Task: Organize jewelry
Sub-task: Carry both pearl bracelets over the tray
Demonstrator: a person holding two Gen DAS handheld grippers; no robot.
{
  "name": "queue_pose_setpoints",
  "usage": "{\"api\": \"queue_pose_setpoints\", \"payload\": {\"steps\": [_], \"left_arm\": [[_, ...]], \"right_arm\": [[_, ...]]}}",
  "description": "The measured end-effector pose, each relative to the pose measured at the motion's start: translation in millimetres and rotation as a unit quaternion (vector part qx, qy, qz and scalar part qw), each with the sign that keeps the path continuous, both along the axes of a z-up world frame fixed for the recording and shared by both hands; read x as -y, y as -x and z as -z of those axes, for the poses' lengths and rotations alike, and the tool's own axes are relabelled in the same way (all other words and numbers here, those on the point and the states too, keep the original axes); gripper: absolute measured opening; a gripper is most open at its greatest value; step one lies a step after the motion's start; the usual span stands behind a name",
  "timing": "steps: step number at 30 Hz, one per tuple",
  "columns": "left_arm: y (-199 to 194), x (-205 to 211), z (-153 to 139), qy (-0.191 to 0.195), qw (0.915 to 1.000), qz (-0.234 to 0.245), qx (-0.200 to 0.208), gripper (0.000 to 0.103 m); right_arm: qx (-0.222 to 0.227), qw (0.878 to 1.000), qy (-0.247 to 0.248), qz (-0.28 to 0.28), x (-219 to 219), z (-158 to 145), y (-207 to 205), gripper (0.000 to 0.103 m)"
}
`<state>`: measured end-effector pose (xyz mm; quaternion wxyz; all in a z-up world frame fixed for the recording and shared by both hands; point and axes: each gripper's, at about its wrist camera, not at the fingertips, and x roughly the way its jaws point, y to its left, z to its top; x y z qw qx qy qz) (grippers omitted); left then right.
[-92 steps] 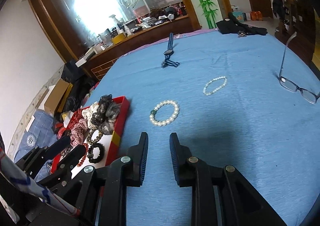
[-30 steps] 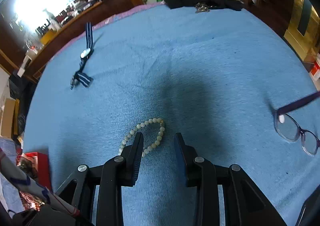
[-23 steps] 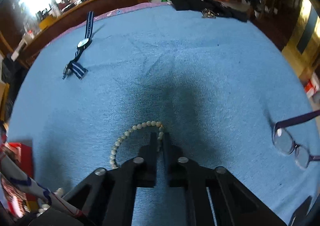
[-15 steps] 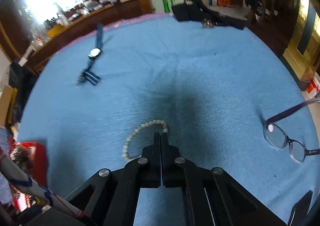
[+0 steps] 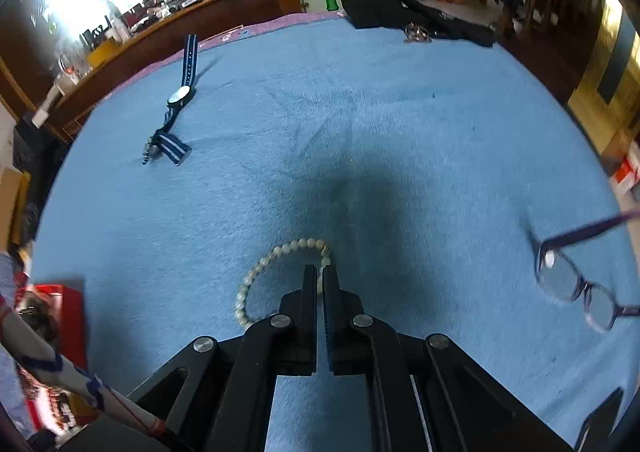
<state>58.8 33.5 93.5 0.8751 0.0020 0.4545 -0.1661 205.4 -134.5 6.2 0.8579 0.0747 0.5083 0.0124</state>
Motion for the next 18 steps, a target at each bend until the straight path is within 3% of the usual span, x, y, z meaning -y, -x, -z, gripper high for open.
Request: {"api": "queue_pose_setpoints", "payload": {"steps": [13, 18], "left_arm": [[1.2, -5.2, -1.9, 0.007, 1.0, -0.002, 0.0, 0.009], [5.0, -9.1, -4.7, 0.008, 0.9999, -0.005, 0.004, 0.009]], "right_arm": [[-0.018, 0.999, 0.028, -0.015, -10.0, 15.8, -12.4, 0.006], [-0.002, 1.0, 0.002, -0.004, -0.5, 7.3, -3.0, 0.005]]}}
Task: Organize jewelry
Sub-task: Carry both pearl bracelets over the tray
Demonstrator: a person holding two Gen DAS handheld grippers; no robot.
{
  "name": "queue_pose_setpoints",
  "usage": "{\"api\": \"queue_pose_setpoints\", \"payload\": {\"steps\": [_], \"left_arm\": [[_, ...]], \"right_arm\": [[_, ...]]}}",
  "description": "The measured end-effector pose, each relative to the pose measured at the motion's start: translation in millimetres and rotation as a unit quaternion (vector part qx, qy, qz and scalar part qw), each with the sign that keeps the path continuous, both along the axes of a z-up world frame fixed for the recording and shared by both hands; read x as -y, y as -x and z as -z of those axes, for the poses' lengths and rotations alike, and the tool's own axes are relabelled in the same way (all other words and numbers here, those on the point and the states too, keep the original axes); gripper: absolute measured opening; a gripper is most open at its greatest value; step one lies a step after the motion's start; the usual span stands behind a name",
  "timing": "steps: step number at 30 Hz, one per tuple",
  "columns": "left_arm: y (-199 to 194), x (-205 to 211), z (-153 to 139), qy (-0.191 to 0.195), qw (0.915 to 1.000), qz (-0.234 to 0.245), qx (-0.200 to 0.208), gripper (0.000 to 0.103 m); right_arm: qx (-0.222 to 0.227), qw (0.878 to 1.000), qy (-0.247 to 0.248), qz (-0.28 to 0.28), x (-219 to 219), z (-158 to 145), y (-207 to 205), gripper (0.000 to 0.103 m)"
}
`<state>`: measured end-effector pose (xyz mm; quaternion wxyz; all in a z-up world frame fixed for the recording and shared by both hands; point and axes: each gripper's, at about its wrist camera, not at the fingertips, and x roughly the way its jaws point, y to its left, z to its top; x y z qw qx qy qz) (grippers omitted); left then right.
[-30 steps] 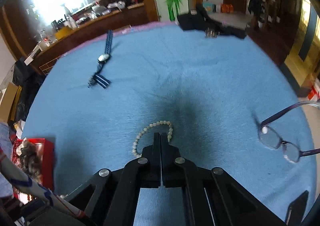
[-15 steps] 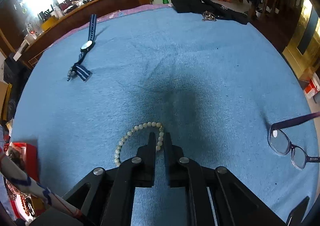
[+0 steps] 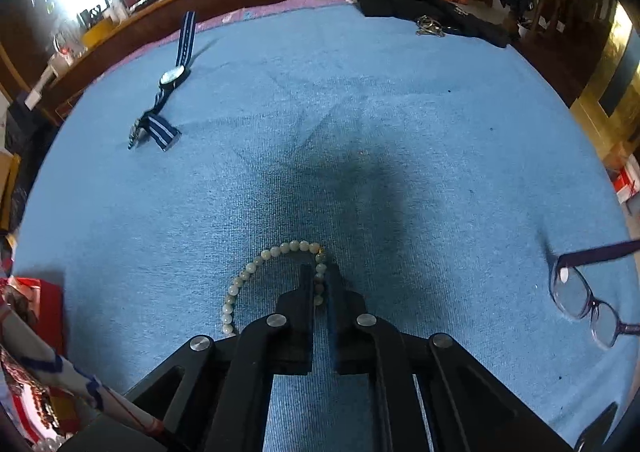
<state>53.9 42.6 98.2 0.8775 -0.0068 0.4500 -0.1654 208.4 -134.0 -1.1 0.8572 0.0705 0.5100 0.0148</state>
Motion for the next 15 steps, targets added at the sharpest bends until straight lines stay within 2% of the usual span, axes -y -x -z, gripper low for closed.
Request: {"api": "queue_pose_setpoints", "payload": {"steps": [7, 10, 15], "left_arm": [[9.5, -11.9, -10.5, 0.003, 0.9999, -0.006, 0.012, 0.009], [20.0, -22.6, -18.0, 0.003, 0.9997, -0.012, 0.022, 0.009], [46.7, -49.8, -28.8, -0.001, 0.9988, -0.028, 0.04, 0.009]], "right_arm": [[0.053, 0.998, -0.041, -0.023, -7.1, -48.9, 37.9, 0.005], [0.084, 0.994, -0.057, -0.051, -20.8, -76.8, 63.6, 0.005], [0.116, 0.984, -0.081, -0.108, -53.3, -106.7, 105.6, 0.005]]}}
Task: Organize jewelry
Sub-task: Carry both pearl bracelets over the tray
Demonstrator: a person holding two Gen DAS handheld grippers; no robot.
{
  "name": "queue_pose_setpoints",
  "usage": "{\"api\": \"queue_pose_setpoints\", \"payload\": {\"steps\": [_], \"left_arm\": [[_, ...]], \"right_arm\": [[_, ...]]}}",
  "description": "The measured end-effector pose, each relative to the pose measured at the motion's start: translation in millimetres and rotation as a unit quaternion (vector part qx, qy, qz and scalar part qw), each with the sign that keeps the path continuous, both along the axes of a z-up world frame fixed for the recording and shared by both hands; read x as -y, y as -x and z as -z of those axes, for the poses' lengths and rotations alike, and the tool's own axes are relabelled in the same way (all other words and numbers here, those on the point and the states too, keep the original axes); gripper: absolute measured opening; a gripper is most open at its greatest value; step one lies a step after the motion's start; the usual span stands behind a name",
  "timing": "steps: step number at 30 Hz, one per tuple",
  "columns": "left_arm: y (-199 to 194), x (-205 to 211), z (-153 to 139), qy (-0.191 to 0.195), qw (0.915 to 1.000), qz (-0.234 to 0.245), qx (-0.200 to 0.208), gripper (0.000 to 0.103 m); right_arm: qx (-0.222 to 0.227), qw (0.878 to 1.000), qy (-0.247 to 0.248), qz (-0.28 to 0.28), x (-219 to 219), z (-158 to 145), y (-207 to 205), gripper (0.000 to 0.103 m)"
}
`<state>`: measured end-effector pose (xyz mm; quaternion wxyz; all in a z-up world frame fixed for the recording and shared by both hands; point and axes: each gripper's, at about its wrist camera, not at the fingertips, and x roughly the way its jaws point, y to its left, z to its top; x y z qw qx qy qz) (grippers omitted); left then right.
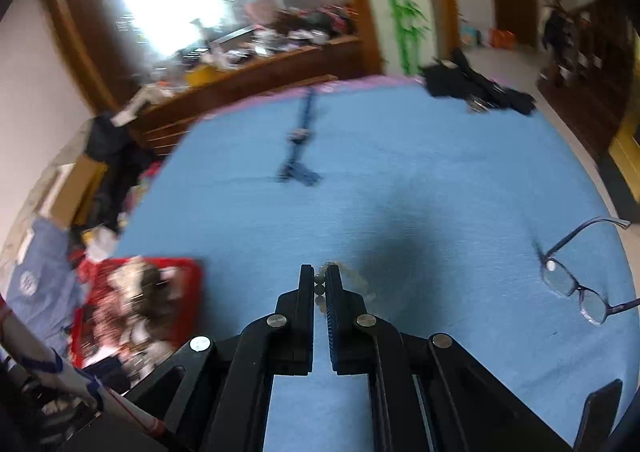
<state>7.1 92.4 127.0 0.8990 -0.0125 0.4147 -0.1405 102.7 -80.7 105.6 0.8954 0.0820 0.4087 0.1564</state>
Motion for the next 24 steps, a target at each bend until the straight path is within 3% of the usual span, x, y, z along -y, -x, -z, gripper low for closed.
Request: {"api": "queue_pose_setpoints", "payload": {"steps": [7, 15, 19, 24], "left_arm": [[39.6, -62.2, 2.3, -0.01, 0.9986, -0.052, 0.002, 0.009], [80.3, -139.7, 29.1, -0.012, 0.9919, -0.125, -0.02, 0.009], [88.0, -170.2, 48.7, -0.003, 0.9865, -0.16, -0.036, 0.009], [89.0, -191.3, 70.2, -0.013, 0.9795, -0.194, -0.051, 0.009]], "right_arm": [[0.01, 0.992, -0.04, -0.118, -74.8, -10.9, 55.8, 0.006], [-0.029, 0.97, -0.056, -0.236, -164.8, 18.9, 102.3, 0.006], [-0.052, 0.961, -0.056, -0.267, -195.0, 38.1, 113.4, 0.006], [-0.084, 0.961, -0.025, -0.262, -205.7, 71.3, 106.6, 0.006]]}}
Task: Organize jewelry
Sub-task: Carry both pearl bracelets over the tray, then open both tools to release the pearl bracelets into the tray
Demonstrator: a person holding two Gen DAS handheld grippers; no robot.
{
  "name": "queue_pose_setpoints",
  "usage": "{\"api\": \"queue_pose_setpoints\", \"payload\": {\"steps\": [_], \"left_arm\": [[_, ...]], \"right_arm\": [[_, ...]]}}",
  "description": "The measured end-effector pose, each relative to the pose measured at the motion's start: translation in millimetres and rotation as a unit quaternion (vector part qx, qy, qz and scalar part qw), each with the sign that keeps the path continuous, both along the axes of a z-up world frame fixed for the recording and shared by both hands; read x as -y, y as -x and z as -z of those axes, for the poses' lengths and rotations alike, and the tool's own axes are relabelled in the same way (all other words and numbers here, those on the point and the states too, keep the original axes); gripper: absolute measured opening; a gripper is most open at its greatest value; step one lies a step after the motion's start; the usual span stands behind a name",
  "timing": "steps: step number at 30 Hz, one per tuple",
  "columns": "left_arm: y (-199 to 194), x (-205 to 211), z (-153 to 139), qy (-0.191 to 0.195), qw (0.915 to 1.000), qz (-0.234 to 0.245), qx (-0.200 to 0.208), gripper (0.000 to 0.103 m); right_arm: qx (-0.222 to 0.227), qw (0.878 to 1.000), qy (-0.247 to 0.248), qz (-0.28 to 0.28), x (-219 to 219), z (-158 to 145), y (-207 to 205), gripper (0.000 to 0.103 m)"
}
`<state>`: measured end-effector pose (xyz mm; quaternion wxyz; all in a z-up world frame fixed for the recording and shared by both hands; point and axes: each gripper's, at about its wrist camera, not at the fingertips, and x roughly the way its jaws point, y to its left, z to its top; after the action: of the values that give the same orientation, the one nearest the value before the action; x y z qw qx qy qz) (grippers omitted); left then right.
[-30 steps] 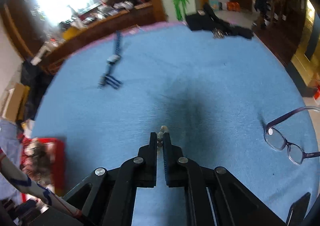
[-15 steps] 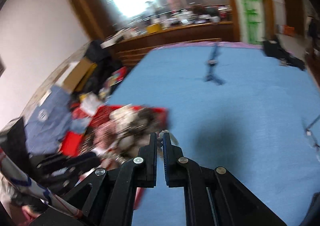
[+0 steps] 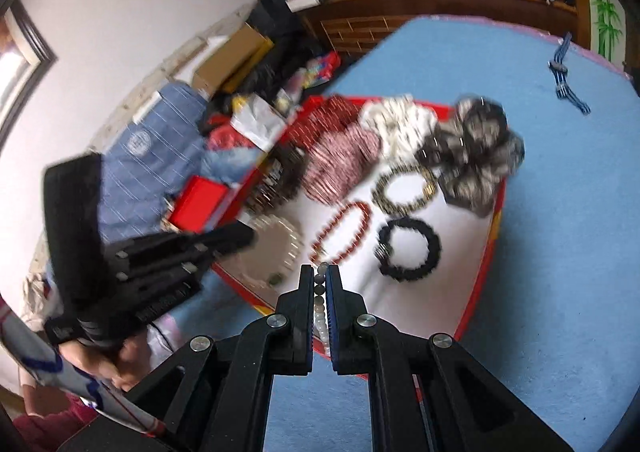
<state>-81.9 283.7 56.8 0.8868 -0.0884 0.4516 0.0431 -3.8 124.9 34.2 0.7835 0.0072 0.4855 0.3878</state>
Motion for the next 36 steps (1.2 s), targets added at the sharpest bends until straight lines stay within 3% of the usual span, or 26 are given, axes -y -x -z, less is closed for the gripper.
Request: {"api": "queue_pose_setpoints", "payload": {"steps": [9, 12, 14, 18, 21, 22, 25, 28, 36], "left_arm": [[-10.8, 3.9, 16.0, -0.035, 0.9991, -0.023, -0.003, 0.01], [-11.2, 6.8, 15.3, -0.042, 0.9988, -0.027, -0.002, 0.014], [-8.2, 9.7, 11.3, -0.048, 0.9982, -0.035, 0.008, 0.031], [1.1, 30.4, -4.3, -0.072, 0.9948, -0.05, 0.05, 0.038], [9.3, 51.9, -10.5, -0.084, 0.9898, -0.078, 0.083, 0.064], [12.0, 59.9, -11.2, -0.093, 0.9871, -0.089, 0.095, 0.071], [16.4, 82.1, -10.6, -0.128, 0.9771, -0.119, 0.121, 0.071], [15.8, 93.1, -6.7, -0.129, 0.9762, -0.123, 0.124, 0.072], [16.9, 108.3, 12.1, -0.15, 0.9757, -0.119, 0.106, 0.076]], "right_arm": [[-0.005, 0.998, 0.058, 0.036, 16.0, 31.4, -19.2, 0.007], [-0.001, 0.997, 0.067, 0.032, 16.5, 33.1, -16.7, 0.008], [0.007, 0.997, 0.067, 0.034, 19.2, 30.4, -14.8, 0.011], [0.033, 0.996, 0.06, 0.054, 30.9, 18.8, -11.2, 0.023], [0.061, 0.993, 0.054, 0.082, 46.1, 6.8, -5.0, 0.025], [0.077, 0.991, 0.059, 0.096, 51.9, 2.8, -1.1, 0.03], [0.127, 0.978, 0.075, 0.148, 72.0, -3.2, 13.7, 0.061], [0.149, 0.969, 0.092, 0.173, 84.5, 1.8, 26.0, 0.062], [0.149, 0.963, 0.104, 0.201, 105.4, 15.8, 32.9, 0.063]]}}
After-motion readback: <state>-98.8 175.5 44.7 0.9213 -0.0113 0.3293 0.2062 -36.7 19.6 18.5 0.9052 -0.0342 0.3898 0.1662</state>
